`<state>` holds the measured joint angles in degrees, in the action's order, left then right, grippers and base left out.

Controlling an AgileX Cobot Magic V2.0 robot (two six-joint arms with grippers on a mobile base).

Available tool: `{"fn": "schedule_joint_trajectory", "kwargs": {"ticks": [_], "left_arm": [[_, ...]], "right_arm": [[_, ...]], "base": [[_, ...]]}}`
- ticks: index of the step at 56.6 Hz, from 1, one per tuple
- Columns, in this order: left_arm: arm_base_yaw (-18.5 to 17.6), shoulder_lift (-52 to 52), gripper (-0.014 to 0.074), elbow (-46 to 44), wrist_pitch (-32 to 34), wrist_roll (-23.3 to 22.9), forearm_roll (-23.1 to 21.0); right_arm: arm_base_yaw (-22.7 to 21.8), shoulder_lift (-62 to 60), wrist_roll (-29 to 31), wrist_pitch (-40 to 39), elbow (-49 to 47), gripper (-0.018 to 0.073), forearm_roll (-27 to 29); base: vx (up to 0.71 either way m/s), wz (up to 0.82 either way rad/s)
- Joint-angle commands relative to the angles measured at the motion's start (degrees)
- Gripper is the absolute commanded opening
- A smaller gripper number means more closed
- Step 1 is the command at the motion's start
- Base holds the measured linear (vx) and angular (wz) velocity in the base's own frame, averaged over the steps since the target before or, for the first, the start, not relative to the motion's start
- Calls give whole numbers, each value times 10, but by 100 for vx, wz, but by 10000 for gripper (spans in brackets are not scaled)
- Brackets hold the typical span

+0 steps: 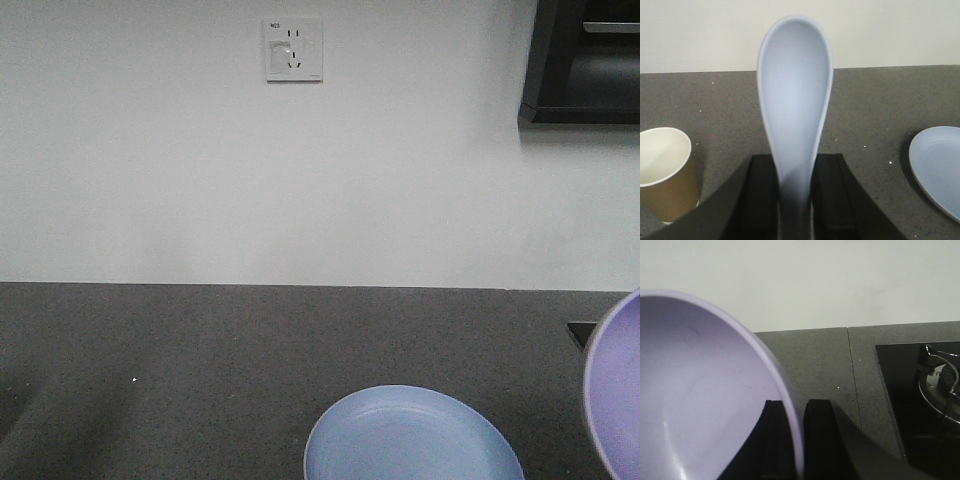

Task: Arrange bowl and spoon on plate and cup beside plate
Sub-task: 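Lower the lavender bowl onto the plate and open right gripper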

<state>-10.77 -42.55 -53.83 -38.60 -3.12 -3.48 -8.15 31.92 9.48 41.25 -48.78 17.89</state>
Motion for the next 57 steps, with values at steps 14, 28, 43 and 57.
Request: {"fn": "schedule_joint_trajectory", "kwargs": {"ticks": [14, 28, 43, 57], "left_arm": [[-5, 0, -6, -14, 54, -5, -6], [-5, 0, -6, -14, 53, -5, -5], [-5, 0, -6, -14, 48, -5, -5], [-4, 0, -6, -14, 35, -5, -5]], "right_arm": [[59, 199, 101, 9, -88, -9, 107], [162, 436, 22, 14, -198, -8, 14], [206, 654, -18, 62, -322, -8, -25], [221, 727, -21, 62, -363, -8, -24]], "base": [[0, 0], [0, 0], [0, 0], [0, 0]]}}
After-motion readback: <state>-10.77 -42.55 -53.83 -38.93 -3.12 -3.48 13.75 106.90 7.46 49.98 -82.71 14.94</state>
